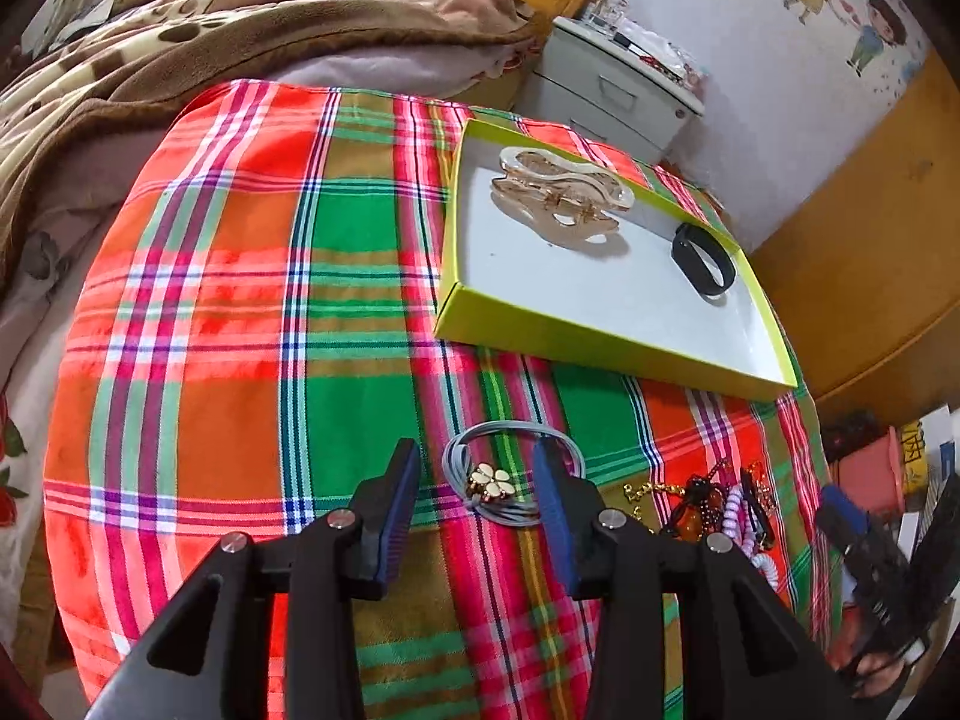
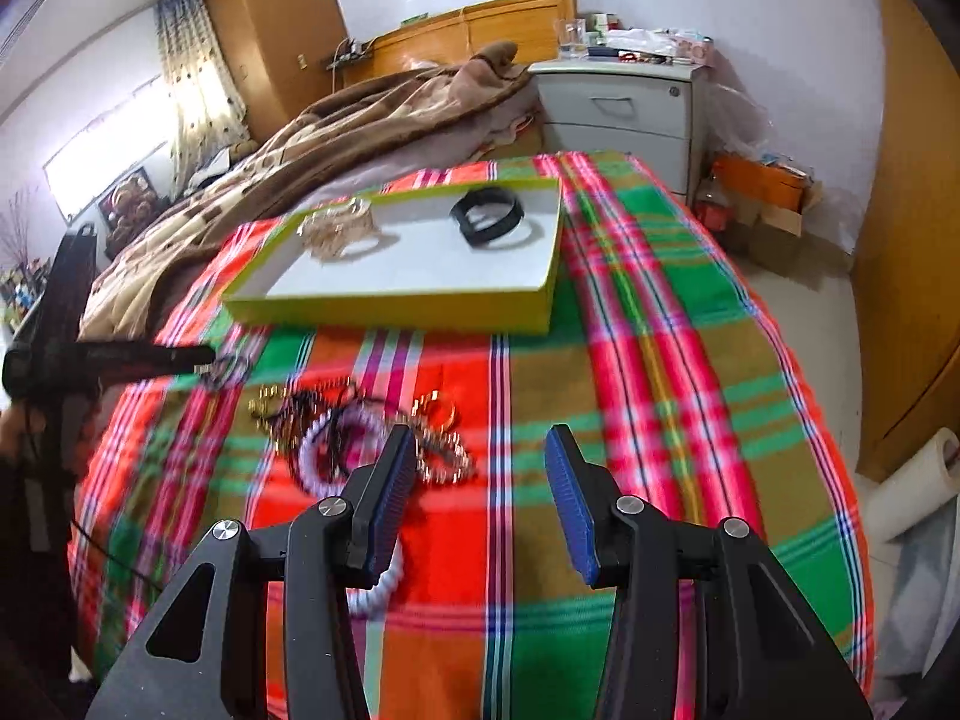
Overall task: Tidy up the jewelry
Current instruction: 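Grasp the grey flower-charm hair ties with the left tool while the right tool grasps the white coil tie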
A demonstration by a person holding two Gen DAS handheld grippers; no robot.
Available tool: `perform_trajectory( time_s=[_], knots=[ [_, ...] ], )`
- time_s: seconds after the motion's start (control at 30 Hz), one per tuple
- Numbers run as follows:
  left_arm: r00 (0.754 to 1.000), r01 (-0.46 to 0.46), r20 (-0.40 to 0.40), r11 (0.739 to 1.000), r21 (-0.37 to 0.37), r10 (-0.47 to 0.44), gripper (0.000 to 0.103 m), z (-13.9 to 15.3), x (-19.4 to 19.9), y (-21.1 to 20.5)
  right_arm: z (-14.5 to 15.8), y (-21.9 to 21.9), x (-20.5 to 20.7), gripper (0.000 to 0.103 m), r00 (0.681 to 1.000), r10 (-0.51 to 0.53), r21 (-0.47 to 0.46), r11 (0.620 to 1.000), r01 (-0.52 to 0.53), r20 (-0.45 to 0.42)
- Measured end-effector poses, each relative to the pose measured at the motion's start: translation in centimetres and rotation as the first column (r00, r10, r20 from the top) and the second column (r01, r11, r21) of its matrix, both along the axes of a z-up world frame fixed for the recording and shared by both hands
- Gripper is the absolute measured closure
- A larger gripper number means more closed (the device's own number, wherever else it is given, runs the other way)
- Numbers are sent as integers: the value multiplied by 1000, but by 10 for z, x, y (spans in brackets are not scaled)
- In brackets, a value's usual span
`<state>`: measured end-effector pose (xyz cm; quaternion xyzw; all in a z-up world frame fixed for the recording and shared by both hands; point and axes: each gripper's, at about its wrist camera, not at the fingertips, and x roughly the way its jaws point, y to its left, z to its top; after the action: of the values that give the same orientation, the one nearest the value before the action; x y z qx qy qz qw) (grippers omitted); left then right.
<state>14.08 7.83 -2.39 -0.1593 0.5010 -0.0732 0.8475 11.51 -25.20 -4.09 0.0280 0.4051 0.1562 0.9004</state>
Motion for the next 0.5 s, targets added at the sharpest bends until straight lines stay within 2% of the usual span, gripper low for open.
perform_trajectory(
  time_s=[0.27, 0.4, 0.5],
  knots=[
    [1000, 18, -11, 999, 29, -18, 63, -3, -1, -7, -7, 13, -12, 57, 998, 64, 14, 998, -64, -27],
    [999, 34, -1, 996, 81, -34, 63, -3, -2, -15, -10, 21, -18, 57, 994, 98, 7, 995, -98, -40],
    [998, 53, 10, 988, 146, -55, 63, -3, -4, -22, -13, 25, -19, 57, 994, 97, -35, 994, -99, -51]
  ],
)
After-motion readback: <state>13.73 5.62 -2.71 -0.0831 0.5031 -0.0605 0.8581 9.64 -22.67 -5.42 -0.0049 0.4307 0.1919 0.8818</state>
